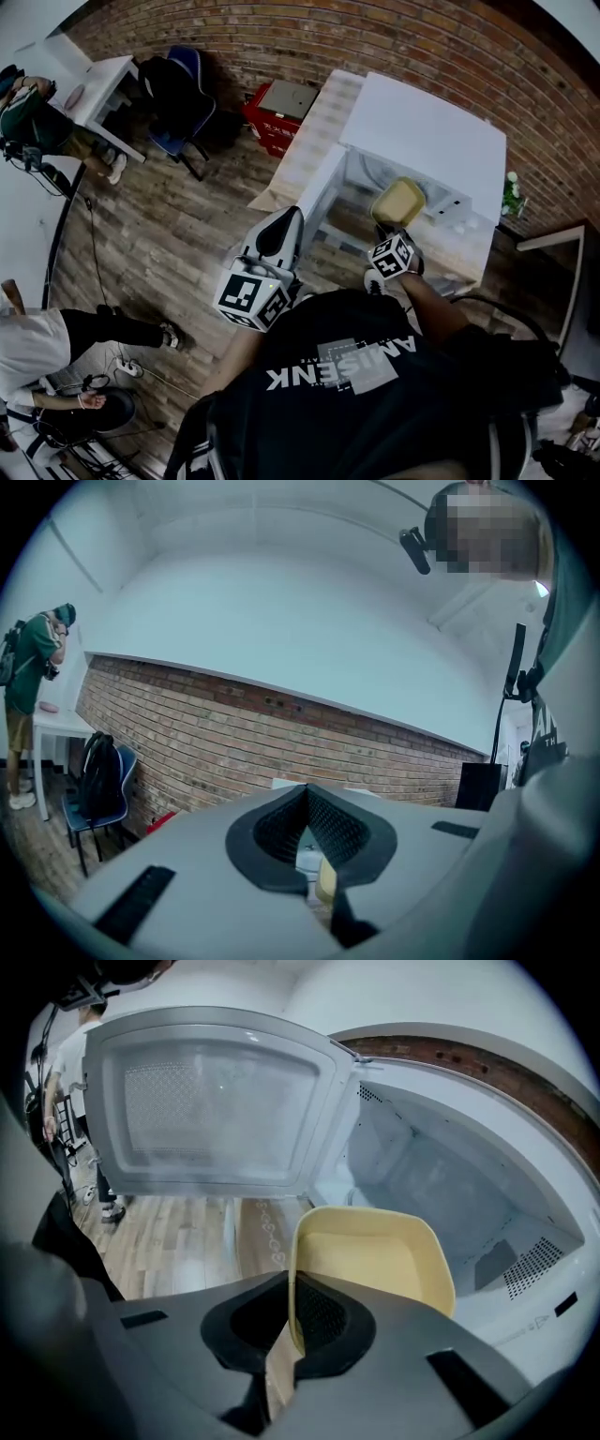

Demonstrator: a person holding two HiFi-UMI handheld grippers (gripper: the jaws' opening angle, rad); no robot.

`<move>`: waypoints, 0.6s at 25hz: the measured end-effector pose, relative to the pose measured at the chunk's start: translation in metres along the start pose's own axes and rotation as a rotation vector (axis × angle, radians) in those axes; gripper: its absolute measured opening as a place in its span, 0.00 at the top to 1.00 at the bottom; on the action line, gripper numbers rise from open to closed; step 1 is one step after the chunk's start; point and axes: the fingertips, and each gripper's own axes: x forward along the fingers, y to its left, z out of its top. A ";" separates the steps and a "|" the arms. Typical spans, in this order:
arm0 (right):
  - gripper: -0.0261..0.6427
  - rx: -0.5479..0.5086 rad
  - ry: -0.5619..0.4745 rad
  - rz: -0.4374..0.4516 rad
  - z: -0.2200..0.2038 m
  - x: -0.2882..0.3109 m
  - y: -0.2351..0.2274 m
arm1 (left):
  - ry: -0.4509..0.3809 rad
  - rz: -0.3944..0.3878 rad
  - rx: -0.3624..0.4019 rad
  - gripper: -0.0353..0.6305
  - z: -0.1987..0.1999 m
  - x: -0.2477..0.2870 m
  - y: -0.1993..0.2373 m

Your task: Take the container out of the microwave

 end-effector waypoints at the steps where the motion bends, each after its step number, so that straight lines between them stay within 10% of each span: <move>1: 0.90 0.008 0.002 -0.002 0.000 -0.002 0.004 | 0.001 -0.011 -0.002 0.94 0.000 -0.001 0.001; 15: 0.90 0.138 0.013 -0.039 0.002 -0.038 0.048 | 0.008 -0.158 -0.007 0.94 0.000 -0.020 0.009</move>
